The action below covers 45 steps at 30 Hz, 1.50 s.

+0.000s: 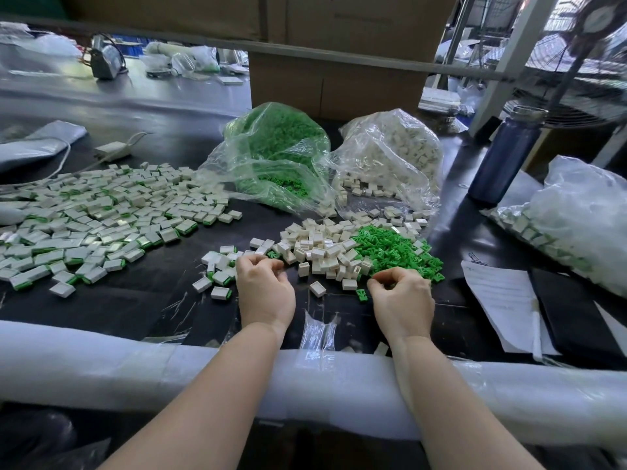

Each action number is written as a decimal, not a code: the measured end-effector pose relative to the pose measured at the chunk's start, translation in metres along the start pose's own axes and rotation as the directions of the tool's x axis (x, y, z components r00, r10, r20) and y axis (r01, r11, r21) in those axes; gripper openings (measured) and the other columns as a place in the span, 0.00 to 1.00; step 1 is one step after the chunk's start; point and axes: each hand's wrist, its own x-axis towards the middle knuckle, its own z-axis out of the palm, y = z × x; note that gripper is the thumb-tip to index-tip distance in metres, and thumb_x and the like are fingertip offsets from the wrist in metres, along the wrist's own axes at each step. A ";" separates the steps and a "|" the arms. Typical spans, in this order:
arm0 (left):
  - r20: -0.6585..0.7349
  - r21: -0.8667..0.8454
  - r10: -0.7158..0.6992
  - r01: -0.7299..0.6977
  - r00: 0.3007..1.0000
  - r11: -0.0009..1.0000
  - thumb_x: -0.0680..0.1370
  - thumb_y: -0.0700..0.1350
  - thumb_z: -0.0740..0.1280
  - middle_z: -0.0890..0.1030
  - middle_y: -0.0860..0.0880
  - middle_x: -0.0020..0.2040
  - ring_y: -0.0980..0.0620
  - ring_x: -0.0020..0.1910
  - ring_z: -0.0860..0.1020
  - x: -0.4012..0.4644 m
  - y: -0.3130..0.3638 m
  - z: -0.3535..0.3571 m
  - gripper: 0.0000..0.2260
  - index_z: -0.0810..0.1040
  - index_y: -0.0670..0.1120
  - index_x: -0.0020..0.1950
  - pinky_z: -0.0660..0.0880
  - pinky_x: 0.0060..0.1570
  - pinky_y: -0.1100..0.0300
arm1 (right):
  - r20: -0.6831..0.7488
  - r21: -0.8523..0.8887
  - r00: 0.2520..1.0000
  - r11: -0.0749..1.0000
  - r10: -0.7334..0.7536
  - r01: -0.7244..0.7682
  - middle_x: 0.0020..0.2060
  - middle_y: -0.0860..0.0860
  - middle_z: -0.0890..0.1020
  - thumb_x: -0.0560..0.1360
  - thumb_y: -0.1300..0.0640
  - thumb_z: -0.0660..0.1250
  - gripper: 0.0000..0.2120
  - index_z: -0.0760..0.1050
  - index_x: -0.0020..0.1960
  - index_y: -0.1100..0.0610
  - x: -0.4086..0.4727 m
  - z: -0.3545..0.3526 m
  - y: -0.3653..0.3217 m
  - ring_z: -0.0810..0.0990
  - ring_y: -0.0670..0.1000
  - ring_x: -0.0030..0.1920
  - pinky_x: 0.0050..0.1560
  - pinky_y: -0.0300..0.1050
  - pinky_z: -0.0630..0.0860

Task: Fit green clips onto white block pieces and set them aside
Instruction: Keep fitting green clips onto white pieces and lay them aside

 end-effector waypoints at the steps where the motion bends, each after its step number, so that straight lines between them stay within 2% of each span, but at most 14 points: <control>1: 0.000 0.024 -0.012 0.012 1.000 1.000 0.76 0.36 0.64 0.67 0.43 0.61 0.45 0.58 0.71 0.000 0.000 0.000 0.10 0.78 0.36 0.56 0.63 0.57 0.67 | 0.022 -0.057 1.000 0.998 0.004 -0.003 0.50 0.50 0.77 0.73 0.53 0.68 0.04 0.80 0.44 0.52 -0.001 0.000 -0.001 0.70 0.54 0.57 0.56 0.47 0.64; 6: 0.013 0.148 -0.074 0.071 0.997 0.986 0.77 0.38 0.63 0.65 0.43 0.64 0.43 0.63 0.64 -0.002 0.001 0.001 0.12 0.77 0.36 0.58 0.63 0.61 0.60 | 0.052 -0.230 0.999 0.973 -0.003 0.015 0.52 0.48 0.76 0.72 0.47 0.68 0.07 0.82 0.45 0.49 -0.003 0.002 -0.003 0.69 0.52 0.58 0.56 0.47 0.61; 10: 0.001 0.251 -0.072 0.070 0.997 0.965 0.76 0.41 0.64 0.65 0.45 0.64 0.43 0.64 0.61 -0.004 0.004 0.000 0.12 0.77 0.41 0.59 0.60 0.63 0.55 | 0.073 -0.281 0.997 0.959 -0.009 0.029 0.53 0.48 0.76 0.72 0.46 0.68 0.08 0.81 0.46 0.49 -0.002 0.003 -0.003 0.70 0.52 0.58 0.56 0.47 0.62; 13: -0.008 0.285 0.045 -0.040 0.999 0.958 0.75 0.44 0.67 0.68 0.47 0.61 0.45 0.62 0.63 -0.007 0.004 -0.003 0.12 0.78 0.45 0.57 0.62 0.61 0.54 | 0.089 -0.274 0.996 0.961 -0.021 0.045 0.52 0.48 0.76 0.72 0.47 0.69 0.07 0.81 0.45 0.49 -0.002 0.003 -0.003 0.70 0.52 0.58 0.56 0.47 0.62; 16: 0.096 0.288 0.191 -0.211 0.977 0.934 0.76 0.48 0.66 0.71 0.48 0.56 0.48 0.58 0.67 -0.011 0.007 0.000 0.11 0.79 0.47 0.56 0.63 0.58 0.57 | 0.093 -0.252 0.995 0.966 -0.041 0.063 0.51 0.48 0.76 0.72 0.48 0.69 0.05 0.81 0.44 0.49 -0.003 0.003 -0.004 0.70 0.52 0.58 0.55 0.45 0.61; 21: 0.283 0.399 0.179 -0.285 0.942 0.872 0.76 0.57 0.63 0.70 0.51 0.58 0.49 0.61 0.65 -0.011 0.005 0.005 0.16 0.78 0.51 0.58 0.62 0.61 0.56 | 0.103 -0.228 0.989 0.966 -0.103 0.124 0.49 0.49 0.77 0.74 0.51 0.68 0.04 0.79 0.46 0.51 -0.004 0.004 -0.003 0.71 0.52 0.57 0.54 0.45 0.61; 24: 0.319 0.275 0.209 -0.301 0.924 0.913 0.75 0.53 0.68 0.74 0.51 0.54 0.50 0.58 0.68 -0.012 0.006 0.005 0.08 0.79 0.52 0.51 0.64 0.60 0.57 | 0.104 -0.095 0.979 0.978 -0.176 0.186 0.44 0.51 0.80 0.74 0.57 0.68 0.02 0.77 0.44 0.55 -0.004 0.005 -0.003 0.75 0.54 0.50 0.50 0.45 0.66; 27: 0.377 0.099 0.234 -0.290 0.896 0.952 0.73 0.45 0.71 0.78 0.54 0.42 0.52 0.47 0.76 -0.013 0.010 0.002 0.05 0.75 0.53 0.43 0.72 0.55 0.55 | 0.077 0.148 0.962 0.957 -0.263 0.249 0.39 0.51 0.80 0.74 0.62 0.68 0.02 0.78 0.47 0.58 -0.006 0.005 -0.004 0.77 0.53 0.44 0.48 0.47 0.73; 29: 0.387 0.057 0.236 -0.278 0.892 0.959 0.73 0.43 0.70 0.77 0.57 0.39 0.55 0.43 0.77 -0.013 0.010 0.002 0.07 0.75 0.53 0.44 0.73 0.49 0.63 | 0.089 0.282 0.954 0.926 -0.286 0.252 0.40 0.50 0.79 0.74 0.64 0.68 0.07 0.79 0.51 0.57 -0.007 0.005 -0.005 0.77 0.50 0.42 0.49 0.45 0.75; 32: 0.377 -0.034 0.270 -0.278 0.886 0.960 0.74 0.41 0.70 0.79 0.56 0.42 0.58 0.43 0.77 -0.013 0.009 0.003 0.07 0.78 0.51 0.49 0.70 0.46 0.71 | 0.106 0.385 0.952 0.895 -0.287 0.227 0.44 0.52 0.82 0.74 0.67 0.67 0.08 0.80 0.46 0.56 -0.006 0.004 -0.004 0.79 0.49 0.46 0.53 0.39 0.74; 35: 0.371 -0.121 0.333 -0.311 0.867 0.943 0.74 0.40 0.69 0.80 0.52 0.47 0.56 0.45 0.78 -0.013 0.009 0.003 0.07 0.80 0.48 0.51 0.72 0.51 0.68 | 0.130 0.450 0.954 0.873 -0.270 0.186 0.40 0.49 0.82 0.73 0.67 0.68 0.08 0.79 0.43 0.55 -0.005 0.004 -0.004 0.79 0.46 0.43 0.49 0.35 0.74; 38: 0.371 -0.194 0.352 -0.299 0.859 0.934 0.75 0.39 0.68 0.77 0.51 0.47 0.54 0.44 0.77 -0.013 0.009 0.003 0.07 0.81 0.47 0.51 0.74 0.52 0.66 | 0.173 0.526 0.954 0.842 -0.245 0.121 0.36 0.48 0.81 0.73 0.67 0.68 0.09 0.77 0.42 0.54 -0.004 0.004 -0.004 0.78 0.46 0.37 0.45 0.39 0.77; 43: 0.435 -0.332 0.285 -0.142 0.854 0.933 0.74 0.38 0.69 0.80 0.49 0.42 0.51 0.42 0.79 -0.012 0.009 0.002 0.05 0.78 0.48 0.46 0.78 0.50 0.56 | 0.244 0.637 0.942 0.770 -0.231 0.024 0.35 0.49 0.81 0.73 0.70 0.67 0.10 0.78 0.42 0.55 -0.005 0.000 -0.006 0.80 0.43 0.33 0.40 0.36 0.79; 45: 0.454 -0.369 0.270 -0.097 0.849 0.924 0.74 0.38 0.69 0.82 0.47 0.43 0.49 0.44 0.80 -0.012 0.009 0.001 0.06 0.79 0.49 0.45 0.78 0.51 0.55 | 0.273 0.661 0.933 0.751 -0.236 -0.004 0.34 0.51 0.81 0.72 0.71 0.67 0.09 0.77 0.41 0.57 -0.005 0.000 -0.006 0.80 0.44 0.32 0.38 0.36 0.79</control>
